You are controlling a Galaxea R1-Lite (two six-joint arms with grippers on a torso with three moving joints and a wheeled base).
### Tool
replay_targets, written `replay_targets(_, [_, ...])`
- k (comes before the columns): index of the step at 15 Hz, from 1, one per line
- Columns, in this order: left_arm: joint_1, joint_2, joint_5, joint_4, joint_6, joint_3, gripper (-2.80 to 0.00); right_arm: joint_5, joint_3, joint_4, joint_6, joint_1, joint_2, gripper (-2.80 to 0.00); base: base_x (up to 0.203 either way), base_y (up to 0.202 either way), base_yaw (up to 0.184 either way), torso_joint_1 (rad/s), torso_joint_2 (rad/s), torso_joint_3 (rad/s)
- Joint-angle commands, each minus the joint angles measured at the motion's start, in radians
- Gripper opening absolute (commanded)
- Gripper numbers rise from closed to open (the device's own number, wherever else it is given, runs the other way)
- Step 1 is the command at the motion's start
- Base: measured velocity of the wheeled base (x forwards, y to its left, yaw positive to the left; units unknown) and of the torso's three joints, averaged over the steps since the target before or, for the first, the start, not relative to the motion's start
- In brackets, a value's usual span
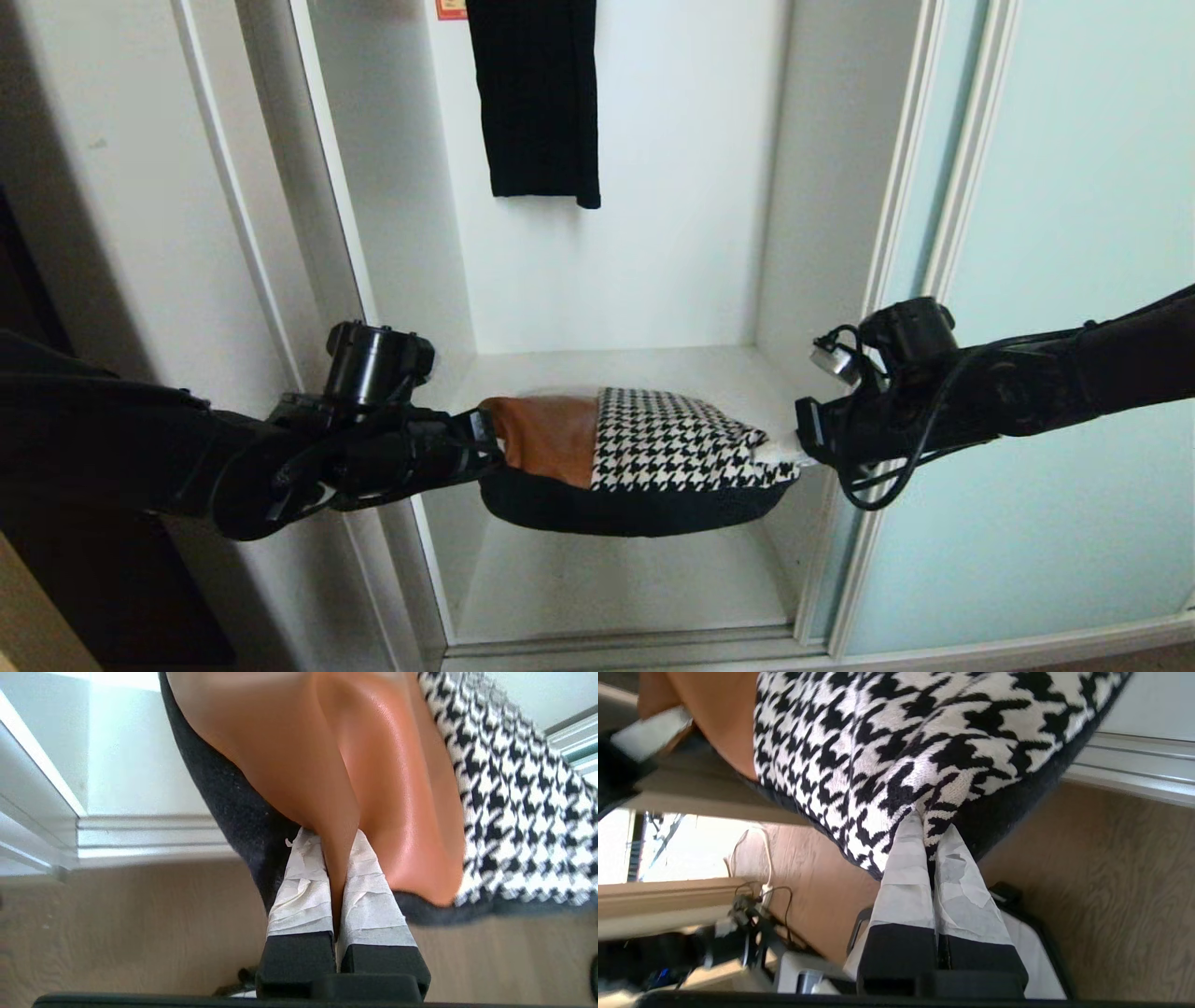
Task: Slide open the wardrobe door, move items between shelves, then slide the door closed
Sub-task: Place the pillow on the lower shelf
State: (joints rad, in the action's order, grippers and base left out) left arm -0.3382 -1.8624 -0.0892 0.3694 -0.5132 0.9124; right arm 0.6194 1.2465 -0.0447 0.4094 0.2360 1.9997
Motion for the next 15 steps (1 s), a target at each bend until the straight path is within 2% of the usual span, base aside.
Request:
replay_targets(1, [-0.005,0.064,0.003,0.005,-0.001,-0.028,-2.80,0.016,-0.053,-0.001,0.005,0.017,-0.113,-2.80,0.000,0.000,0.000,0.000,0.00,0.000])
replay_targets(7, [-0.017,0.209,0.002,-0.003,-0.004,-0.079,-2.80,0.023,-0.131,-0.011,0.016,0.054,-0.259,-2.80,0.000,0.000,0.000,0.000,0.00,0.000])
replay_targets(10, [-0.048,0.284,0.003,-0.004,-0.004,-0.122,-2.80,0.023,-0.179,-0.015,0.021,0.076,-0.329,-2.80,0.000,0.000,0.000,0.000,0.00,0.000])
replay_targets(15, [-0.051,0.334,0.003,-0.003,-0.004,-0.162,-2.80,0.023,-0.221,-0.012,0.060,0.089,-0.376,-2.80,0.000,0.000,0.000,0.000,0.00,0.000])
